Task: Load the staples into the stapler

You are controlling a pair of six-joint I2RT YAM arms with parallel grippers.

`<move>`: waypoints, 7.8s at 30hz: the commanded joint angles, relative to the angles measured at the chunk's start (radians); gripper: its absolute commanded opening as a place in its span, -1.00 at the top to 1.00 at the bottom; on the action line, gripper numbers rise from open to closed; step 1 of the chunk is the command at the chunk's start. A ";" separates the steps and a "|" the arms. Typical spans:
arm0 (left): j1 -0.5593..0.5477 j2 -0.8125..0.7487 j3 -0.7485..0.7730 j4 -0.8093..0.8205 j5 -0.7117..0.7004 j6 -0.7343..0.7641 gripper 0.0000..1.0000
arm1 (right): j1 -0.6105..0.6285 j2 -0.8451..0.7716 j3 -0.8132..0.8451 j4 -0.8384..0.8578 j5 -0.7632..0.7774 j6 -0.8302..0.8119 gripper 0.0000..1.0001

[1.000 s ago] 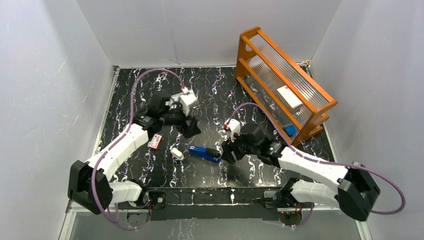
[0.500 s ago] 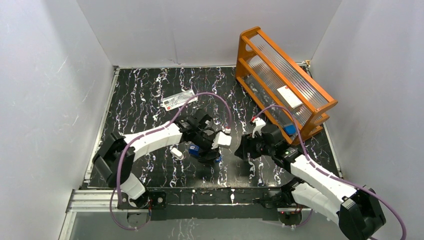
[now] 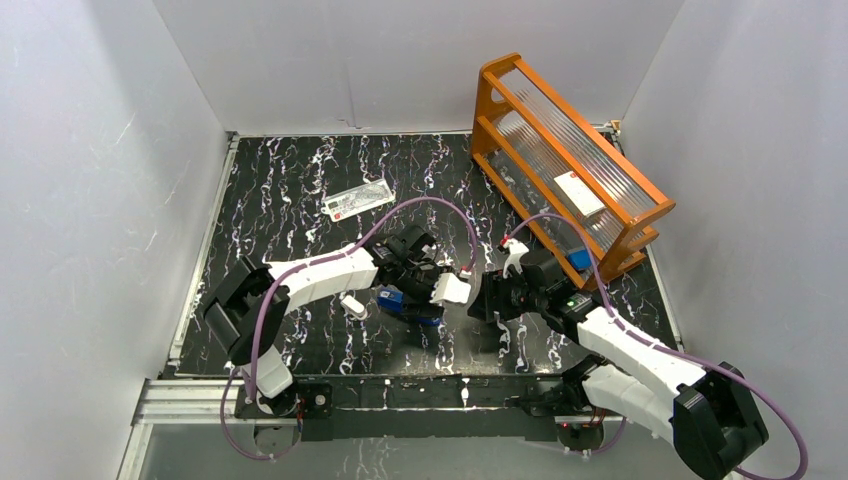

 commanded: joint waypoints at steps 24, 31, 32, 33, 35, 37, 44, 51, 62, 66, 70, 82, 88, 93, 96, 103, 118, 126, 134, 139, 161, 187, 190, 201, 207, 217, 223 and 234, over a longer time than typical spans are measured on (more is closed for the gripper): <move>0.033 -0.163 -0.051 0.231 0.125 -0.129 1.00 | -0.005 0.242 0.062 0.229 -0.193 0.267 -0.07; 0.062 -0.193 -0.086 0.296 0.173 -0.172 1.00 | -0.005 0.273 0.081 0.333 -0.227 0.338 -0.02; 0.065 -0.194 -0.090 0.300 0.178 -0.173 1.00 | -0.005 0.272 0.074 0.358 -0.233 0.347 -0.01; 0.067 -0.196 -0.092 0.301 0.183 -0.173 1.00 | -0.005 0.271 0.071 0.369 -0.230 0.355 0.01; 0.073 -0.201 -0.096 0.302 0.196 -0.176 1.00 | -0.005 0.269 0.075 0.349 -0.201 0.364 0.06; 0.080 -0.210 -0.102 0.310 0.211 -0.184 1.00 | -0.005 0.274 0.080 0.326 -0.169 0.370 0.16; 0.140 -0.256 -0.152 0.429 0.291 -0.262 1.00 | -0.011 0.342 0.076 0.301 -0.146 0.380 0.48; 0.195 -0.328 -0.244 0.596 0.368 -0.377 1.00 | -0.068 0.383 0.059 0.317 -0.185 0.386 0.56; 0.270 -0.415 -0.462 1.198 0.382 -0.733 1.00 | -0.088 0.473 0.117 0.206 -0.184 0.348 0.56; 0.290 -0.443 -0.526 1.349 0.351 -0.813 1.00 | -0.091 0.479 0.148 0.159 -0.158 0.342 0.56; 0.301 -0.471 -0.593 1.449 0.319 -0.850 1.00 | -0.093 0.499 0.170 0.111 -0.133 0.339 0.56; 0.310 -0.550 -0.792 1.735 0.156 -1.029 1.00 | -0.095 0.492 0.200 0.035 -0.088 0.312 0.55; 0.310 -0.596 -0.828 1.755 0.119 -1.006 1.00 | -0.096 0.451 0.200 0.030 -0.102 0.325 0.52; 0.310 -0.604 -0.802 1.619 0.154 -0.940 1.00 | -0.094 0.330 0.276 -0.025 -0.103 0.210 0.34; 0.310 -0.602 -0.782 1.549 0.149 -0.907 1.00 | -0.094 0.266 0.313 -0.036 -0.202 0.111 -0.01; 0.310 -0.545 -0.732 1.519 0.227 -0.906 1.00 | -0.093 0.208 0.384 -0.018 -0.373 0.079 -0.54; 0.310 -0.498 -0.675 1.502 0.323 -0.933 1.00 | -0.023 0.350 0.461 -0.011 -0.381 0.123 -0.35; 0.311 -0.498 -0.642 1.504 0.310 -0.937 1.00 | -0.017 0.405 0.423 -0.025 -0.323 0.180 0.20; 0.380 -0.477 -0.652 1.744 0.311 -1.146 1.00 | -0.033 0.413 0.325 0.123 -0.380 0.227 0.53; 0.479 -0.435 -0.694 2.031 0.263 -1.379 1.00 | -0.075 0.356 0.231 0.256 -0.431 0.298 0.74; 0.684 -0.480 -0.738 2.175 0.216 -1.570 1.00 | -0.263 -0.023 0.142 0.391 -0.440 0.479 1.00; 0.738 -0.545 -0.876 2.163 0.204 -1.588 0.99 | -0.336 -0.125 0.133 0.485 -0.475 0.591 1.00; 0.738 -0.535 -0.874 2.156 0.223 -1.586 0.82 | -0.336 -0.118 0.133 0.475 -0.481 0.579 1.00; 0.738 -0.579 -0.845 2.000 0.295 -1.562 0.00 | -0.336 -0.083 0.162 0.402 -0.501 0.515 1.00; 0.738 -0.654 -0.863 1.858 0.258 -1.519 -0.19 | -0.335 -0.077 0.168 0.374 -0.492 0.500 1.00; 0.737 -0.761 -0.805 1.487 0.141 -1.555 -0.23 | -0.333 -0.043 0.173 0.289 -0.447 0.454 1.00; 0.737 -0.877 -0.669 0.922 -0.062 -1.512 -0.25 | -0.300 -0.021 0.106 0.337 -0.407 0.444 1.00; 0.737 -0.808 -0.344 0.049 -0.266 -1.642 -0.41 | -0.129 0.101 0.036 0.534 -0.263 0.477 1.00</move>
